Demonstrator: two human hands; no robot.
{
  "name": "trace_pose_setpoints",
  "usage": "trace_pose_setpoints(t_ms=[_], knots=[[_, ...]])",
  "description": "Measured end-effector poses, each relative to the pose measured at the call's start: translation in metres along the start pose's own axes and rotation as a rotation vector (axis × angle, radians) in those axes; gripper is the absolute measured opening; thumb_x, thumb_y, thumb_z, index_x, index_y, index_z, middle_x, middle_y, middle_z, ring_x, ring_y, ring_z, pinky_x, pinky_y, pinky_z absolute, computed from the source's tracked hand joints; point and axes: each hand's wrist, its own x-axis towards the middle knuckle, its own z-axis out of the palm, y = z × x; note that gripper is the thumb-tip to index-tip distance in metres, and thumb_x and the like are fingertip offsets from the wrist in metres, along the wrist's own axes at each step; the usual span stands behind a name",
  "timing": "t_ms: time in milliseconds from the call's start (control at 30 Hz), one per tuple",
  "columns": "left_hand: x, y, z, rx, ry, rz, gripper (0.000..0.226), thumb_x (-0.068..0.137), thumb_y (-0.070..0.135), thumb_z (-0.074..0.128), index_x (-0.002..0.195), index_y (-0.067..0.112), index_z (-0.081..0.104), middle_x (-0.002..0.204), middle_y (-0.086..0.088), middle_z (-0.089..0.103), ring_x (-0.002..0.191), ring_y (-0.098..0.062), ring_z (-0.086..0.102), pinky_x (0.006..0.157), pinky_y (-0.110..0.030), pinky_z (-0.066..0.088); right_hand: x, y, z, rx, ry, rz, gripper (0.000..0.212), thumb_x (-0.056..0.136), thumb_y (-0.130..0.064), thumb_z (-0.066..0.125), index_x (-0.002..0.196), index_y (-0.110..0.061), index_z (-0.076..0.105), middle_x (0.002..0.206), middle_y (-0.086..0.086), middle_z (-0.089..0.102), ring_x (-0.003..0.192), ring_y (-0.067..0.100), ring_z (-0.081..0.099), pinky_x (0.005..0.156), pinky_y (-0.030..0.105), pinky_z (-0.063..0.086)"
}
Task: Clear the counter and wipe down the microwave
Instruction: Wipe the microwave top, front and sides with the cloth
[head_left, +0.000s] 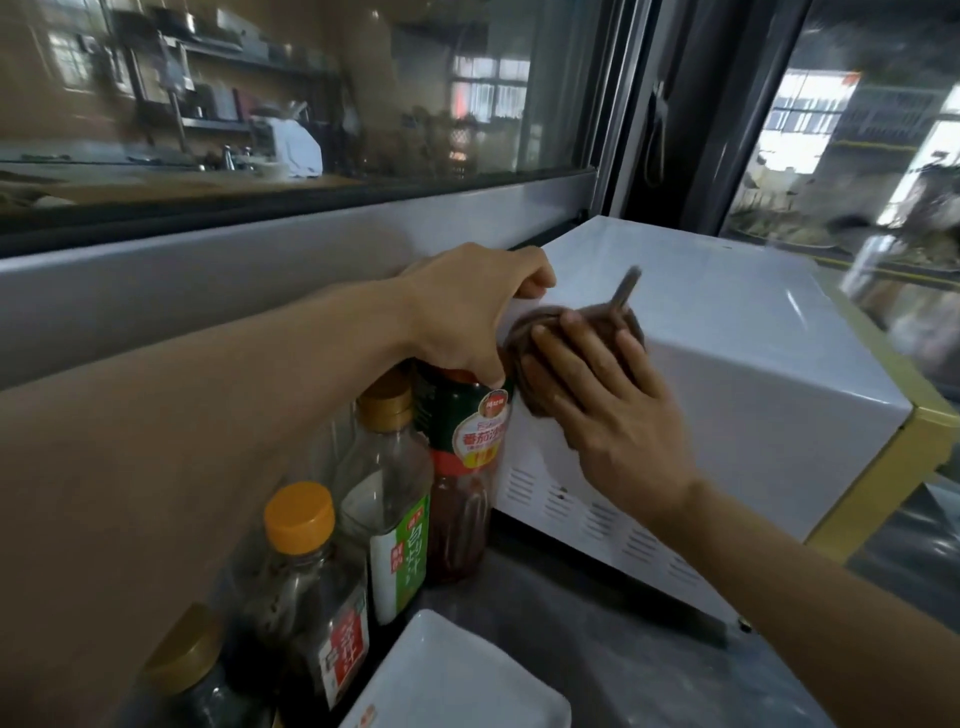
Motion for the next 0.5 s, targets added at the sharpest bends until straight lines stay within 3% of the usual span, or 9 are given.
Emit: trace_pose_setpoints(t_ms=[133,233,300,400,500], knots=[[0.001,0.002,-0.001,0.042,-0.004,0.000,0.087,0.062,0.022,0.084,0.136,0.025,0.039,0.136,0.005,0.049,0.121,-0.015,0.047,0.097,-0.034,0.045,-0.046,-0.028,0.018,-0.015,-0.192,-0.167,0.055,0.086,-0.016,0.034,0.141,-0.012,0.039,0.148,0.009,0.040,0.138,0.029,0.028,0.116,0.042,0.008],[0.001,0.006,0.000,0.160,-0.015,0.018,0.086,0.064,0.031,0.081,0.138,0.026,0.037,0.135,0.005,0.046,0.121,-0.017,0.044,0.099,-0.041,0.042,-0.080,-0.042,0.017,-0.033,-0.410,-0.330,0.067,0.073,-0.023,0.063,0.138,-0.015,0.047,0.144,0.008,0.045,0.134,0.026,0.041,0.117,0.044,0.019],[0.000,0.010,0.001,0.242,-0.022,0.035,0.087,0.065,0.038,0.079,0.139,0.027,0.036,0.132,0.003,0.045,0.120,-0.018,0.043,0.098,-0.040,0.041,-0.089,-0.039,0.011,-0.035,-0.481,-0.358,0.072,0.067,-0.025,0.072,0.135,-0.018,0.050,0.142,0.005,0.048,0.131,0.023,0.046,0.113,0.041,0.025],[0.000,0.014,-0.001,0.357,-0.039,0.047,0.089,0.064,0.045,0.077,0.140,0.029,0.034,0.130,0.004,0.044,0.119,-0.017,0.043,0.094,-0.040,0.039,-0.079,-0.020,-0.001,0.012,-0.301,-0.199,0.056,0.079,-0.020,0.048,0.135,-0.014,0.050,0.142,0.005,0.048,0.131,0.025,0.044,0.116,0.042,0.014],[0.000,0.017,-0.001,0.443,-0.038,0.059,0.089,0.063,0.049,0.076,0.139,0.029,0.034,0.131,0.005,0.044,0.119,-0.016,0.044,0.092,-0.038,0.039,-0.048,0.006,-0.009,0.025,-0.113,0.049,0.056,0.088,-0.012,0.032,0.143,-0.008,0.036,0.150,0.010,0.035,0.141,0.030,0.027,0.116,0.045,0.014]])
